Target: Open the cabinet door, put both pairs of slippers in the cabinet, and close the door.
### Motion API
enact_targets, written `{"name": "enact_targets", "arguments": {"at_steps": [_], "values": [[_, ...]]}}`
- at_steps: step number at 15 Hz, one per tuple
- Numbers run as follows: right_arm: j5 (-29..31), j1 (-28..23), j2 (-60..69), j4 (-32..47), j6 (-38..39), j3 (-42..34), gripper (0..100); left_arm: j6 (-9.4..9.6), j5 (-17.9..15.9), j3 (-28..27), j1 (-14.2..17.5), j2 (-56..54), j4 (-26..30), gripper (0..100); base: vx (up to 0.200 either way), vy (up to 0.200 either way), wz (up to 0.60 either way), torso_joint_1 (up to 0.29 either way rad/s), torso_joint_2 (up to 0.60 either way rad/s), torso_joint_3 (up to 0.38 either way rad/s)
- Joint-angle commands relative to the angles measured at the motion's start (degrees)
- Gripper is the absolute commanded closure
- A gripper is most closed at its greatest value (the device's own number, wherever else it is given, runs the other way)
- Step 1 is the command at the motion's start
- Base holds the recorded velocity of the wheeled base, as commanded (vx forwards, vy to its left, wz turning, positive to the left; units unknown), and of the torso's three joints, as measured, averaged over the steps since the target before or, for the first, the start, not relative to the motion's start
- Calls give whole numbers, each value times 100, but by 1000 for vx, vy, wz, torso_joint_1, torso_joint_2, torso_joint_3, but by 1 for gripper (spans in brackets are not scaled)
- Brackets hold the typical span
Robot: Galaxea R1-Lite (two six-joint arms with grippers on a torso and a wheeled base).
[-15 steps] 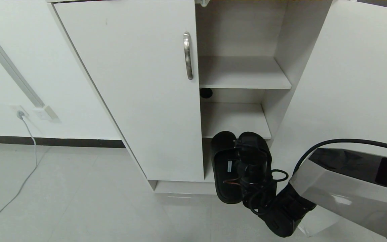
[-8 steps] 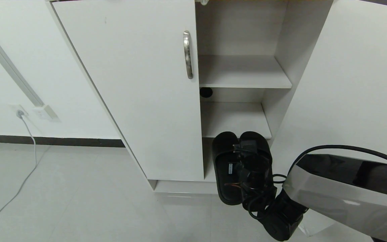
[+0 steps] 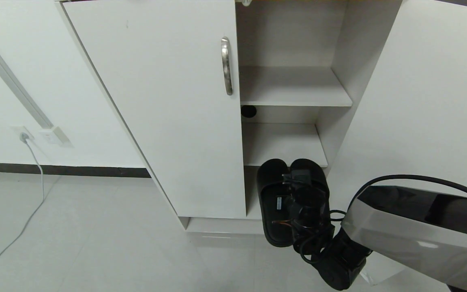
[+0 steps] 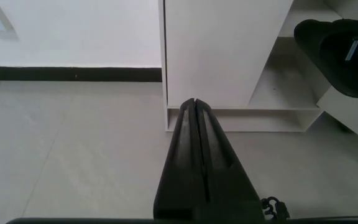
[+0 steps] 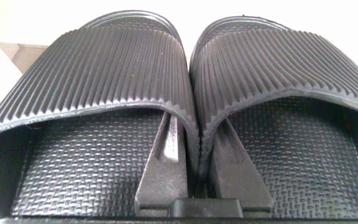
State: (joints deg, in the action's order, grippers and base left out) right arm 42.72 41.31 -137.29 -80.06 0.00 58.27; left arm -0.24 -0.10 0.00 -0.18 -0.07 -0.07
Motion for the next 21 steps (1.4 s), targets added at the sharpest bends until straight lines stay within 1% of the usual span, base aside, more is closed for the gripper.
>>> {"name": "enact_targets", "arguments": {"at_steps": [1,8,15,17,20,21], "values": [[0,-1,1,-1,0,0,100,-2,1,0,1,7,-1,100,200,0,0,2,12,2],[0,-53,18,-1,0,9,100,-2,1,0,1,7,-1,100,200,0,0,1,2,2],[-18,-299,-149,157,18,229,100,-20,45,0,1,7,-1,100,0,0,0,0,0,0],[-18,-370,-184,192,18,492,100,-11,89,0,1,7,-1,100,0,0,0,0,0,0],[-18,-502,-184,508,18,800,100,-28,89,0,1,7,-1,100,0,0,0,0,0,0],[-26,-581,-193,781,53,1020,100,-28,89,0,1,7,-10,100,0,0,0,0,0,0]]}}
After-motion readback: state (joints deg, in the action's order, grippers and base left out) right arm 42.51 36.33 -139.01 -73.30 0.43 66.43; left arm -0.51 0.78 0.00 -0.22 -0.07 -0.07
